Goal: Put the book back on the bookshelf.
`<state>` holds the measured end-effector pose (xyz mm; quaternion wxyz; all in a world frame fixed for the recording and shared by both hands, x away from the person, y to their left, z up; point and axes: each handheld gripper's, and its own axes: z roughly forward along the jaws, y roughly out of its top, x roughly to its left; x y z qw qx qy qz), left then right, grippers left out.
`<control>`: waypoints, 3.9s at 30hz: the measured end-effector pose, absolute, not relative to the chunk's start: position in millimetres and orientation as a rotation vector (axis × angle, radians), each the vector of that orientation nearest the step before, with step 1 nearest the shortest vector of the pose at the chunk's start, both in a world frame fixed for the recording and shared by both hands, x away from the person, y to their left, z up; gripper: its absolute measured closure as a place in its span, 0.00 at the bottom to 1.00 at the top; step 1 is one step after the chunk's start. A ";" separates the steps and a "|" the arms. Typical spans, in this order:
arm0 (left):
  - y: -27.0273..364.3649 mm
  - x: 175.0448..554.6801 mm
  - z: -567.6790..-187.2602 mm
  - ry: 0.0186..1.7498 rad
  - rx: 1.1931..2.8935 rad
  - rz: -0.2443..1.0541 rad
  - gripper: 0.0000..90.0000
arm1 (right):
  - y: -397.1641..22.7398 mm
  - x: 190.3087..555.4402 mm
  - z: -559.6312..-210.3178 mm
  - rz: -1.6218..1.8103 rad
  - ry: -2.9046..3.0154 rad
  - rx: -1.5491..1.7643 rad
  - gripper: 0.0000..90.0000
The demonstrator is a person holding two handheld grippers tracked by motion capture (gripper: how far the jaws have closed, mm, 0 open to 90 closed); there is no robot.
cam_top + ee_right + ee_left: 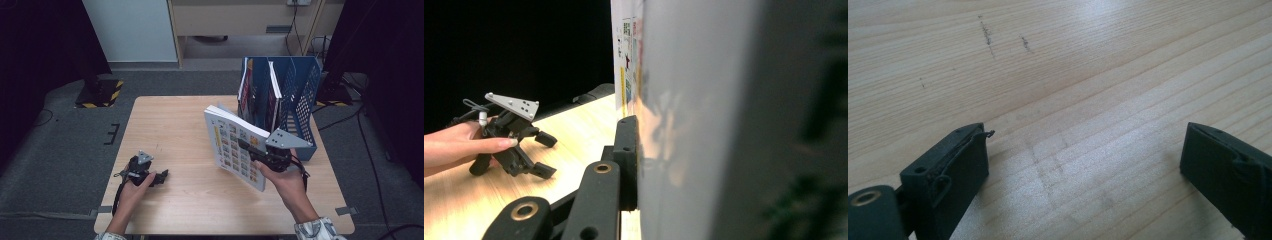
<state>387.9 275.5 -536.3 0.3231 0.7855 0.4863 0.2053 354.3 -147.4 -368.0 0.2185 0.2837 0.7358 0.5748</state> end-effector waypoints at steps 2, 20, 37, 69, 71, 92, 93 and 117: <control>275.5 387.9 -536.3 1.276 2.061 0.539 0.05 | -148.5 354.1 -368.4 1.590 2.033 0.789 0.82; 275.5 387.9 -536.3 1.277 2.061 0.539 0.05 | -167.1 348.0 -368.5 1.580 2.022 0.816 0.82; 275.4 387.9 -536.3 1.277 2.061 0.539 0.05 | -191.2 336.6 -365.2 1.567 1.999 0.836 0.82; 275.4 387.9 -536.4 1.279 2.060 0.540 0.04 | -228.3 318.8 -359.2 1.542 1.952 0.890 0.82; 275.4 387.9 -536.4 1.280 2.060 0.540 0.04 | -229.5 317.3 -356.0 1.539 1.954 0.881 0.82; 275.2 387.9 -536.4 1.284 2.059 0.541 0.04 | -257.5 307.9 -318.0 1.510 1.891 0.904 0.82; 275.2 387.9 -536.4 1.284 2.059 0.541 0.04 | -259.5 307.7 -316.9 1.507 1.888 0.903 0.82; 275.1 388.2 -536.4 1.287 2.060 0.540 0.04 | -286.1 309.3 -285.9 1.459 1.809 0.951 0.82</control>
